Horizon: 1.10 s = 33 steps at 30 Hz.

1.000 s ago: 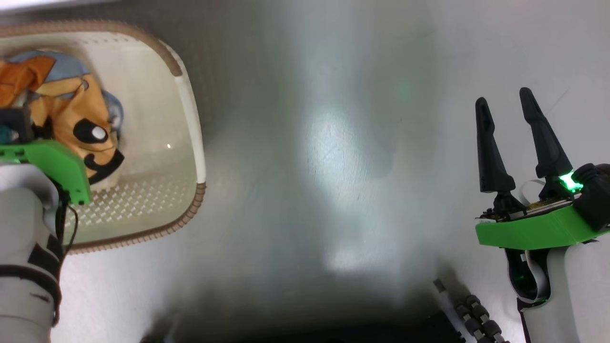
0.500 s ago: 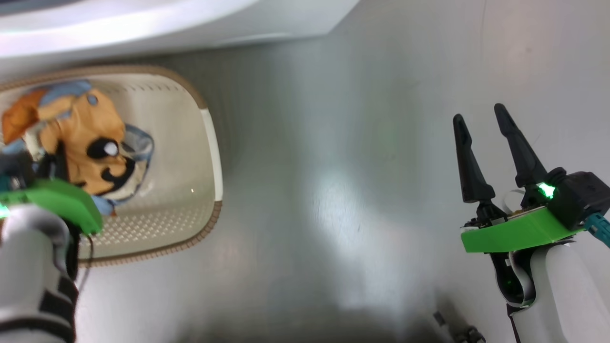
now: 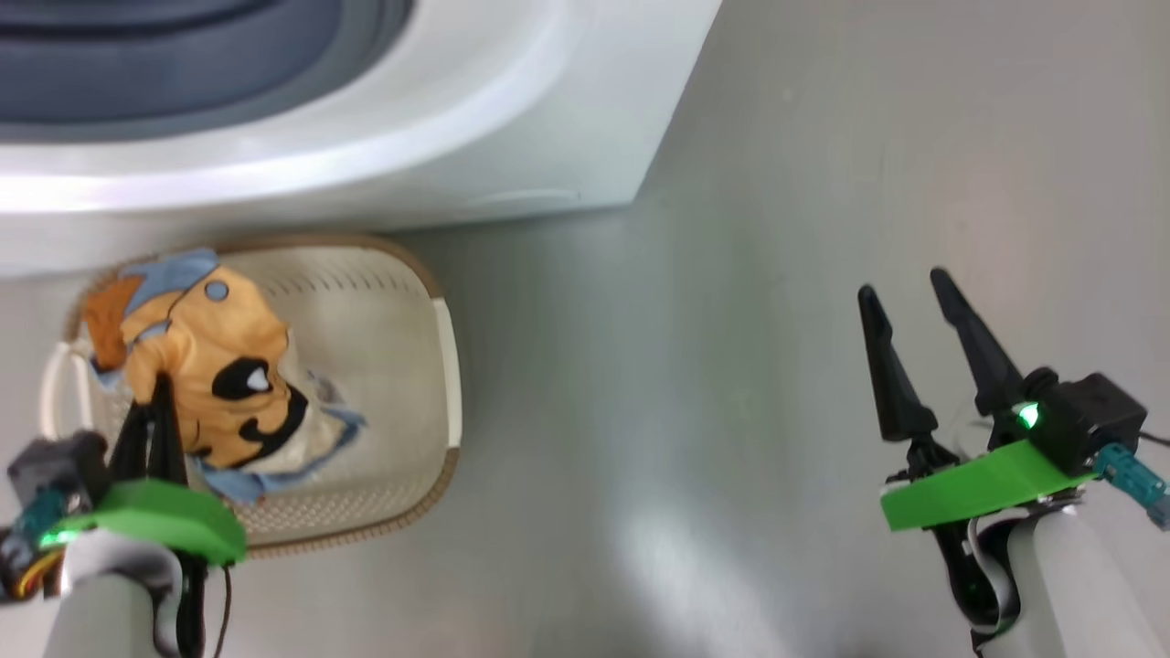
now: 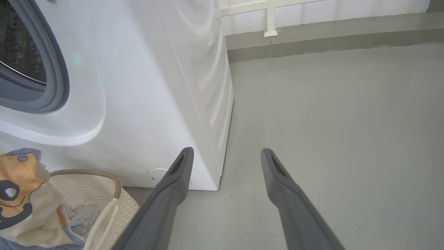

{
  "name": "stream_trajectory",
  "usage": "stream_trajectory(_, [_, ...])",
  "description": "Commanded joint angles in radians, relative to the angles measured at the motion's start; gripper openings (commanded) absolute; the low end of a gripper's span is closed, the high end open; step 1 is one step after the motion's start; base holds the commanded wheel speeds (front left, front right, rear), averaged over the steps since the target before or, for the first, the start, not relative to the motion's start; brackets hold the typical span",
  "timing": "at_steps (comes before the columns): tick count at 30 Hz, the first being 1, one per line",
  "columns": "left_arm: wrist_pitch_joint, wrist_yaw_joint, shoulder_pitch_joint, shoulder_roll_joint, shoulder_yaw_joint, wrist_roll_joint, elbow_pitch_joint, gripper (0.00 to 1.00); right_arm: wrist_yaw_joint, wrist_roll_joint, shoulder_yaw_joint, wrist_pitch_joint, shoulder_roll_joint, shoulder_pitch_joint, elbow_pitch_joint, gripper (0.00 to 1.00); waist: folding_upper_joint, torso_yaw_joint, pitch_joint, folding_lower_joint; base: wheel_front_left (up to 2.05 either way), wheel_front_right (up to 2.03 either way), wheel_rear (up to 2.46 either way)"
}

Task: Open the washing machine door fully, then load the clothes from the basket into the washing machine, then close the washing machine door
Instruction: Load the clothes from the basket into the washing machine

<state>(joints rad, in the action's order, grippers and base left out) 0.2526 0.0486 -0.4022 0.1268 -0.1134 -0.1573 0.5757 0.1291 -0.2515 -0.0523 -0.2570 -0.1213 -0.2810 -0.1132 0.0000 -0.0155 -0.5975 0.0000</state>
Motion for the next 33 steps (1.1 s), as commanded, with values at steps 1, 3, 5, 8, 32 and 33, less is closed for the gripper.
stream_trajectory(1, [0.009,-0.005,0.048,0.026,-0.044,-0.01,-0.04,0.0,0.002,-0.01,-0.027,-0.005,-0.002,0.038,0.014,1.0,0.0,0.007,0.096,0.0,0.0,0.0,0.0])
stream_trajectory(3, [0.009,-0.004,0.104,0.002,-0.073,-0.015,-0.117,0.0,0.002,-0.015,-0.036,-0.005,-0.001,0.056,0.001,1.0,0.0,0.005,0.145,0.0,0.0,0.0,0.0])
stream_trajectory(5, [0.009,-0.003,0.139,-0.012,-0.086,-0.012,-0.169,0.0,0.002,-0.018,-0.041,-0.005,0.0,0.068,-0.007,1.0,0.0,0.003,0.176,0.0,0.0,0.0,0.0])
stream_trajectory(8, [0.009,-0.005,0.188,-0.031,-0.104,-0.006,-0.243,0.0,0.002,-0.023,-0.045,-0.005,0.001,0.084,-0.015,1.0,0.0,0.001,0.218,0.0,0.0,0.0,0.0])
stream_trajectory(32, [0.009,-0.064,0.471,-0.076,-0.138,-0.04,-0.579,0.0,0.002,-0.034,-0.095,-0.005,0.003,0.176,-0.048,1.0,0.0,-0.04,0.463,0.0,0.0,0.0,0.0])
stream_trajectory(33, [0.009,-0.068,0.482,-0.076,-0.135,-0.042,-0.585,0.0,0.002,-0.035,-0.094,-0.005,0.003,0.18,-0.047,1.0,0.0,-0.04,0.47,0.0,0.0,0.0,0.0])
